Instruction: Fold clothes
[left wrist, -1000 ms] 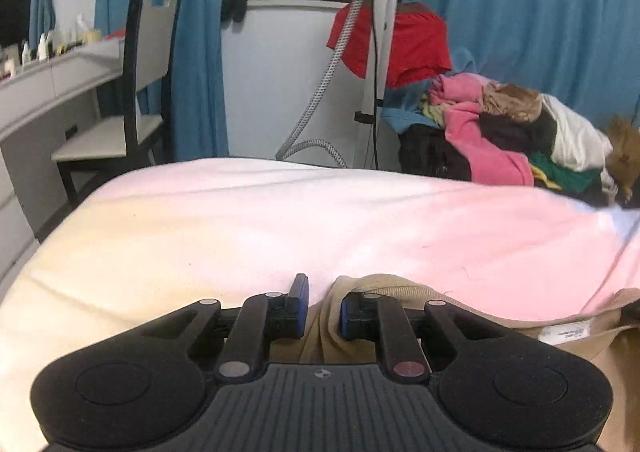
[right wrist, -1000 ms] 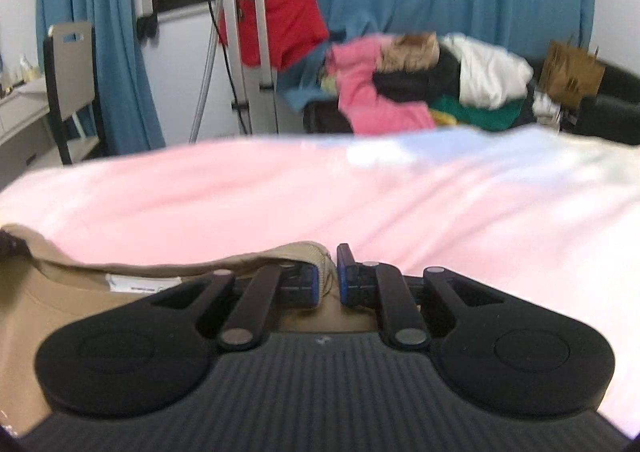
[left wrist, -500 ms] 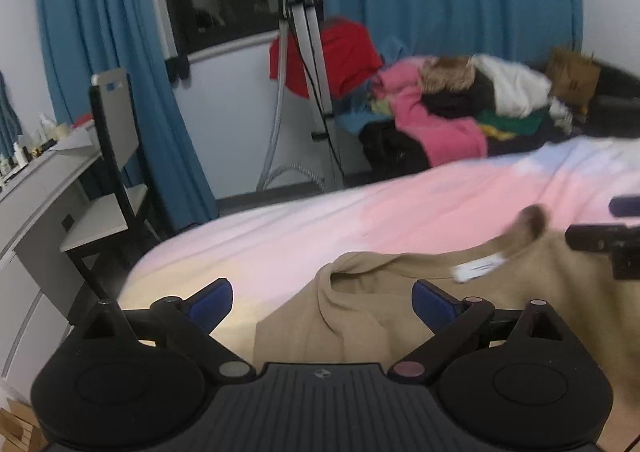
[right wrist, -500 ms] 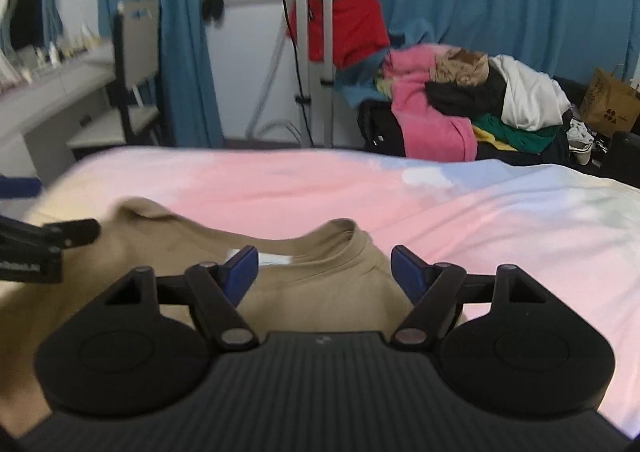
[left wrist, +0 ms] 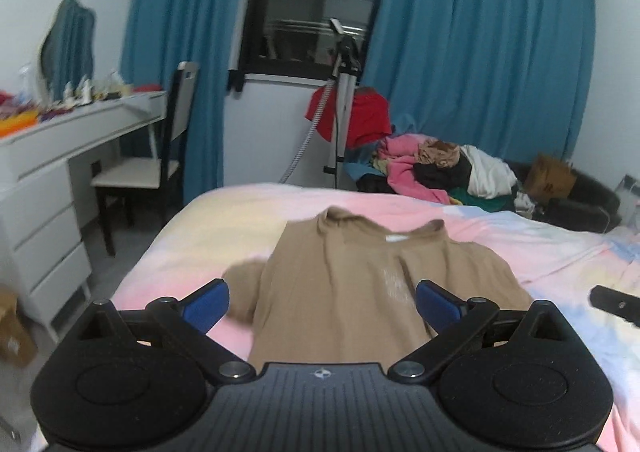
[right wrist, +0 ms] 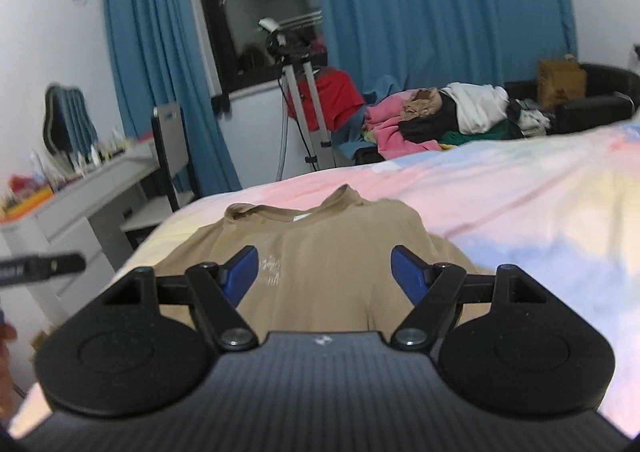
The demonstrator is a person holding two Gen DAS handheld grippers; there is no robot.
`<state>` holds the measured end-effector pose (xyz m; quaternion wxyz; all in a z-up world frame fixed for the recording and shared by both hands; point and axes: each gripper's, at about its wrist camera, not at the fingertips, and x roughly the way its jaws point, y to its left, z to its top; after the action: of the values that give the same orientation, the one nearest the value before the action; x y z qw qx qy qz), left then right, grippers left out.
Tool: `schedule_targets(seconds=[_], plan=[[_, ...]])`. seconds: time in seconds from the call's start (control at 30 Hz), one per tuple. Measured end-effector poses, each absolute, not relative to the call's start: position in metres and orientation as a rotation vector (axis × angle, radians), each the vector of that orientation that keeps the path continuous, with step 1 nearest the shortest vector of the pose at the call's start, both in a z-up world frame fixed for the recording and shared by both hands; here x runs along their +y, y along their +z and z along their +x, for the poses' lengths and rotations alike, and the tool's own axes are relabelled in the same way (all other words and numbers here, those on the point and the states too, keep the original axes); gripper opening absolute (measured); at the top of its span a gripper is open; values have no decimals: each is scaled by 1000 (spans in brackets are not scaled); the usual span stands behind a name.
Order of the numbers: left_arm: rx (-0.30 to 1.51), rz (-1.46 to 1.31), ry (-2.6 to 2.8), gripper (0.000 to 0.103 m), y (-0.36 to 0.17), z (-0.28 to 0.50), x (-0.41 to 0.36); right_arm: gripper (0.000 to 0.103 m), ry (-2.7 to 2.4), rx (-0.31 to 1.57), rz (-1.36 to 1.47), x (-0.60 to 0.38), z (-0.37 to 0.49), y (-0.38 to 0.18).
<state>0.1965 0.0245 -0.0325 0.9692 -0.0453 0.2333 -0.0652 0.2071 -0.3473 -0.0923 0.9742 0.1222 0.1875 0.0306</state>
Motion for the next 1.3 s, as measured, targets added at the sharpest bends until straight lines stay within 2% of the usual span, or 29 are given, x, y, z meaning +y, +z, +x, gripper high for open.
schedule_targets(seconds=[0.2, 0.37, 0.47, 0.73, 0.97, 1.07, 1.13, 1.17, 1.23, 1.3], plan=[[503, -177, -119, 101, -41, 135, 59, 75, 43, 410, 291, -366, 156, -114], [549, -355, -81, 101, -58, 150, 87, 69, 41, 413, 349, -367, 168, -120], [591, -517, -61, 100, -84, 172, 111, 60, 41, 442, 355, -364, 180, -131], [647, -1061, -86, 99, -148, 261, 160, 61, 57, 482, 367, -360, 218, -150], [636, -1191, -37, 97, -169, 339, 143, 61, 25, 541, 416, -372, 249, -177], [617, -1241, -35, 84, -173, 363, 136, 61, 31, 563, 448, -376, 256, -185], [599, -1214, 17, 60, -172, 373, 135, 61, 29, 569, 456, -377, 258, -188], [585, -1199, 44, 52, -171, 376, 136, 61, 26, 572, 459, -378, 259, -189], [550, -1169, 72, 4, -168, 378, 142, 61, 21, 577, 468, -380, 259, -191], [518, -1129, 70, 4, -159, 375, 149, 61, 18, 576, 478, -381, 258, -191]])
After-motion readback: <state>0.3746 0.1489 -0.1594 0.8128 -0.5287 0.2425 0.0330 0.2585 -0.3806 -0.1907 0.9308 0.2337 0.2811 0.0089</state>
